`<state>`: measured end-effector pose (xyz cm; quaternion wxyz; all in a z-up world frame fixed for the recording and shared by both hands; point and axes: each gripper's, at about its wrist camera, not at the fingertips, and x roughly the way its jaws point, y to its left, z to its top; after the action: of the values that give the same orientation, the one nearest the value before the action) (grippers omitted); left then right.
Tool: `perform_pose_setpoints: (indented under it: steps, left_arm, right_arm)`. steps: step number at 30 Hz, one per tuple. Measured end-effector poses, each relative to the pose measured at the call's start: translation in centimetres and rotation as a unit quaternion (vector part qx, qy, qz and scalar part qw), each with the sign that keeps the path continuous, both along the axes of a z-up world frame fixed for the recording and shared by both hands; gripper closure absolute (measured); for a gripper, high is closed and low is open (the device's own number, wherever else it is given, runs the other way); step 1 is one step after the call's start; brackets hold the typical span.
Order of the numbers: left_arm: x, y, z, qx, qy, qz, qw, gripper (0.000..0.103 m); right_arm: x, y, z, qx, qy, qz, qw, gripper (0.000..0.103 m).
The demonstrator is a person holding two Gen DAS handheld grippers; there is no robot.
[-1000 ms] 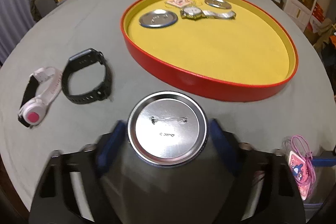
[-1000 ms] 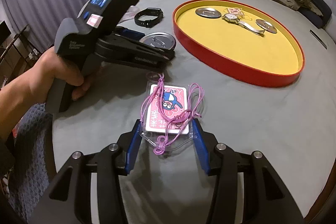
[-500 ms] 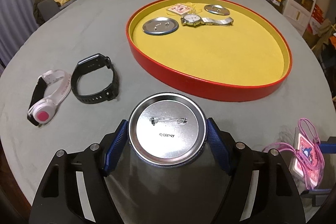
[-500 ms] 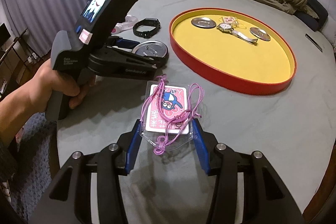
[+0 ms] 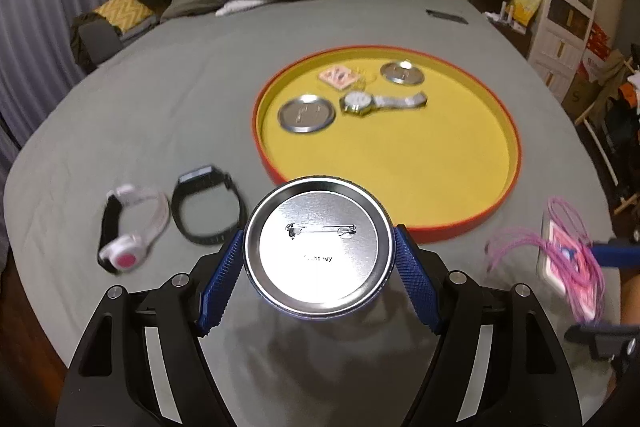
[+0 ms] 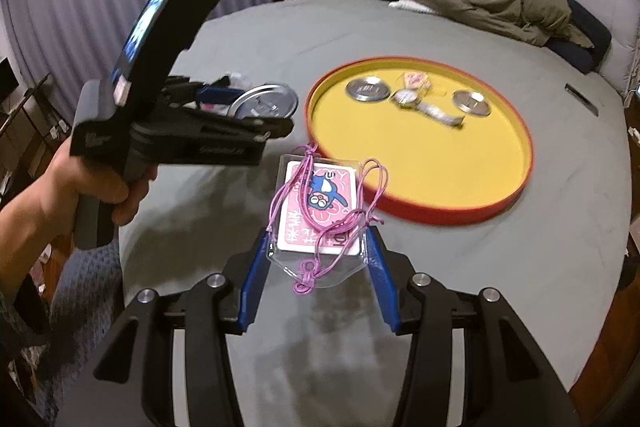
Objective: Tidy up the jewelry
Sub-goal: 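Carry the card badge and silver badge over the yellow tray with both tools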
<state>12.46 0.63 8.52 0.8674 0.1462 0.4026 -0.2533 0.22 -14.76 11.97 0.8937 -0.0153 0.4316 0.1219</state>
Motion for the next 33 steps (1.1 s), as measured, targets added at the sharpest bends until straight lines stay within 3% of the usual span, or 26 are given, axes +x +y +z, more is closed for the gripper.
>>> perform_pose_setpoints:
  steps: [6, 15, 33]
  left_arm:
    - [0.3, -1.7, 1.5, -0.008, -0.007, -0.006, 0.9999, 0.031]
    - [2.2, -5.4, 0.7, -0.021, 0.01, -0.021, 0.9995, 0.031]
    - [5.5, -18.4, -3.9, -0.022, 0.065, -0.105, 0.9921, 0.031]
  right_arm:
    - [2.1, -2.6, 2.6, -0.006, -0.017, -0.025, 1.0, 0.058]
    - [7.3, -7.1, 4.4, -0.017, -0.029, -0.072, 0.997, 0.058]
    - [18.1, -15.6, -2.0, -0.011, 0.047, -0.142, 0.989, 0.058]
